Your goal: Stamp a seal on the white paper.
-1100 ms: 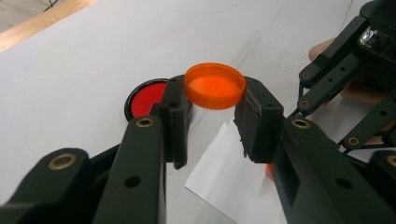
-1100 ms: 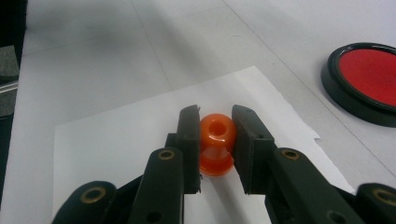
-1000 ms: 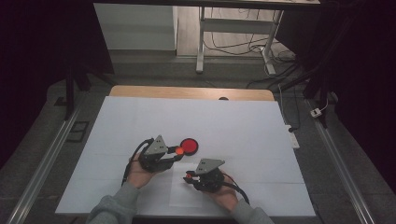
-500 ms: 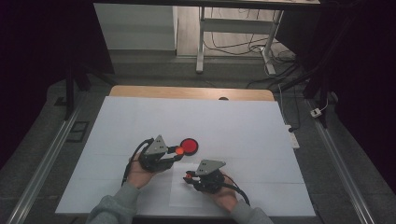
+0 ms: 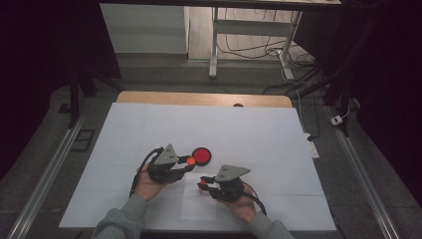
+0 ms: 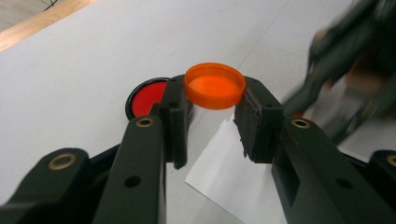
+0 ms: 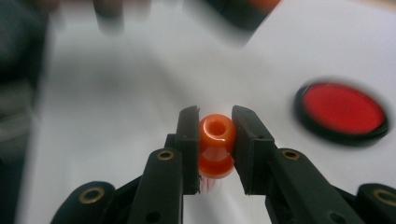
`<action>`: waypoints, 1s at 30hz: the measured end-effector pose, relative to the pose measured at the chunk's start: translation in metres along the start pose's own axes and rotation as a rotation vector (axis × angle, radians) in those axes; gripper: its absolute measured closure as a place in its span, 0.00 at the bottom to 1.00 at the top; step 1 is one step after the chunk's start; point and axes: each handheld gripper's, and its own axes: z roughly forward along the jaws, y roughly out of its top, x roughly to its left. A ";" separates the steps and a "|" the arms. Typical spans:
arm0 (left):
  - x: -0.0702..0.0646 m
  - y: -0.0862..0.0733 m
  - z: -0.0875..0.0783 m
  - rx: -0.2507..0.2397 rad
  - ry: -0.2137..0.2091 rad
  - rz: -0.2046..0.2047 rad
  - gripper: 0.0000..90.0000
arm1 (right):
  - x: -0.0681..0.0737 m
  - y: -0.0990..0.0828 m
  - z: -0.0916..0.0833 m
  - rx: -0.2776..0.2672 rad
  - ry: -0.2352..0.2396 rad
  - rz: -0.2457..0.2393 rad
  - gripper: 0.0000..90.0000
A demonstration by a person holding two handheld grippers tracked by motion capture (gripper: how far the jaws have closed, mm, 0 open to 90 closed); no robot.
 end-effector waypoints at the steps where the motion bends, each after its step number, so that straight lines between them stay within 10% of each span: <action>1: 0.000 0.000 0.000 0.000 0.001 -0.001 0.73 | -0.002 0.003 -0.005 -0.022 0.002 0.026 0.80; 30: -0.008 -0.003 0.004 0.027 -0.026 0.015 0.73 | -0.013 0.024 -0.042 -0.171 -0.049 0.063 0.80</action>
